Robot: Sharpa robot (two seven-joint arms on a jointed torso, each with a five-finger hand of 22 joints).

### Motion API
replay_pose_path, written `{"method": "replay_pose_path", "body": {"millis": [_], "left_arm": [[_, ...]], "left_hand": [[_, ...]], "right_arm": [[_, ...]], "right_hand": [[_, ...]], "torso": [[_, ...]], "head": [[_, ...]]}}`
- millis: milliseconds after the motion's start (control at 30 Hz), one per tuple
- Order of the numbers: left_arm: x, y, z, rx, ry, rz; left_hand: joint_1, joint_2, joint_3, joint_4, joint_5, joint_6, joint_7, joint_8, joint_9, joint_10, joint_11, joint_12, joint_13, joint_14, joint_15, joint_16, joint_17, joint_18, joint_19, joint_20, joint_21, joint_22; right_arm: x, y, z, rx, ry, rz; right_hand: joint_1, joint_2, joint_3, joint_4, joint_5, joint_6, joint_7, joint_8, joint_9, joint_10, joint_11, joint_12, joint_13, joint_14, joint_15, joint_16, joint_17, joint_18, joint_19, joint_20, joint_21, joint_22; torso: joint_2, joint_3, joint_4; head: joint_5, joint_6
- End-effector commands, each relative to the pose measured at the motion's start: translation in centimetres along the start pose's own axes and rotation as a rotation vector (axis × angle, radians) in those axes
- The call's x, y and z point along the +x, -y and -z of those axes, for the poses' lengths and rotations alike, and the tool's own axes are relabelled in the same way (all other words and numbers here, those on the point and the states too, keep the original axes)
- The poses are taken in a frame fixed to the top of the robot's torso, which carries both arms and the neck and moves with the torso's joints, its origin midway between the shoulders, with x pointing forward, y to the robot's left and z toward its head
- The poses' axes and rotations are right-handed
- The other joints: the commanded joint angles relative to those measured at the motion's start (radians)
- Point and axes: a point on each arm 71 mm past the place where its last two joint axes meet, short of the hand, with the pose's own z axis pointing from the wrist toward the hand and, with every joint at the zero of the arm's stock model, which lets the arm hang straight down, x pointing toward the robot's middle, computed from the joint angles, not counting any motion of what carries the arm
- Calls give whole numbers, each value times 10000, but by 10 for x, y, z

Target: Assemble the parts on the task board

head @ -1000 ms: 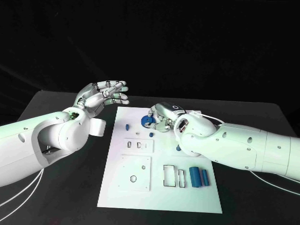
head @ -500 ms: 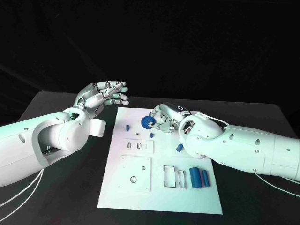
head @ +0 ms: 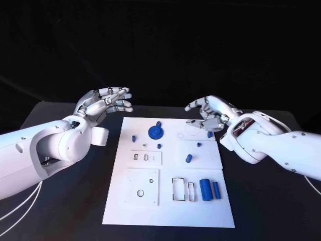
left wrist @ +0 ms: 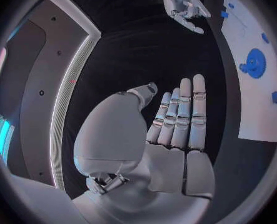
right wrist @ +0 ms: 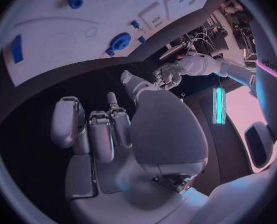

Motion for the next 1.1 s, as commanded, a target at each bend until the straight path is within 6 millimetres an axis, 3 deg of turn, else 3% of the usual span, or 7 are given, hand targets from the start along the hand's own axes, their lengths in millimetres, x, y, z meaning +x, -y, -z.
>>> {"method": "replay_pose_path", "body": {"millis": [33,200,233,433,567,767,1100], "left_arm": [[0,0,-1,113,-147,68],[-1,-2,-1,89,-153,73],[-1,-3,-1,81,-160,78],[0,-5,-1,50,-193,102],[0,-6,-1,26,-191,108],[0,-7,-1,9,-221,128],[-1,-8,-1,-6,-210,128]], "left_hand": [[-80,-19,70,-9,39,-66,339,-68,16,-17,37,-34,10,-110,1,25,22,161,-121,-10,60,10],[-88,-22,77,-17,39,-66,340,-67,19,-17,41,-34,10,-149,9,13,26,158,-158,-4,58,9],[-88,-22,77,-17,39,-66,340,-67,19,-17,41,-34,10,-149,9,13,26,158,-158,-4,58,9],[-89,-22,79,-19,39,-66,341,-67,20,-17,42,-34,10,-160,11,10,27,158,-168,-2,57,9],[-89,-22,79,-19,39,-66,341,-67,20,-17,42,-34,10,-160,11,10,27,158,-168,-2,57,9],[-89,-22,79,-19,39,-66,341,-67,20,-17,42,-34,10,-160,11,10,27,158,-168,-2,57,9],[-86,-19,90,-31,39,-67,343,-66,22,-18,43,-34,11,-176,13,8,33,159,-188,1,61,11]], "right_arm": [[-5,9,12,-430,-1048,-1479],[-20,34,28,69,-1148,-1223],[-23,40,30,207,-1161,-1126],[-25,68,40,947,-1239,-701],[-20,85,42,1401,-1269,-374],[-11,96,38,1848,-1300,-141],[4,101,29,2361,-1175,-36]], "right_hand": [[11,-168,-70,-139,-58,114,5,71,20,-157,-10,-131,846,796,-55,-82,1638,124,-163,1,-171,-156],[69,-263,-194,-249,-56,130,101,89,11,-203,59,-170,815,796,-16,-81,1658,115,-170,15,-200,-150],[74,-262,-201,-256,-55,138,110,94,12,-201,66,-168,816,798,-12,-80,1663,112,-161,18,-191,-140],[117,-266,-255,-303,-51,141,167,98,6,-211,114,-182,800,813,26,-61,1718,102,-133,41,-175,-111],[143,-218,-353,-335,-45,13,231,33,-35,-215,174,-189,793,828,81,-44,1769,101,-118,88,-189,-110],[136,-172,-410,-334,-43,-61,259,-3,-58,-205,201,-179,803,830,106,-42,1775,94,-87,111,-169,-80],[128,-88,-527,-327,-35,-199,303,-65,-99,-181,242,-154,829,825,141,-51,1753,92,-53,149,-161,-59]], "torso": [[-123,81,-152],[-197,129,-224],[-210,141,-240],[-251,166,-240],[-240,189,-228],[-232,153,-201],[-205,166,-150]], "head": [[-94,16],[-276,0],[-345,59],[-514,51],[-477,14],[-464,-6],[-466,65]]}}
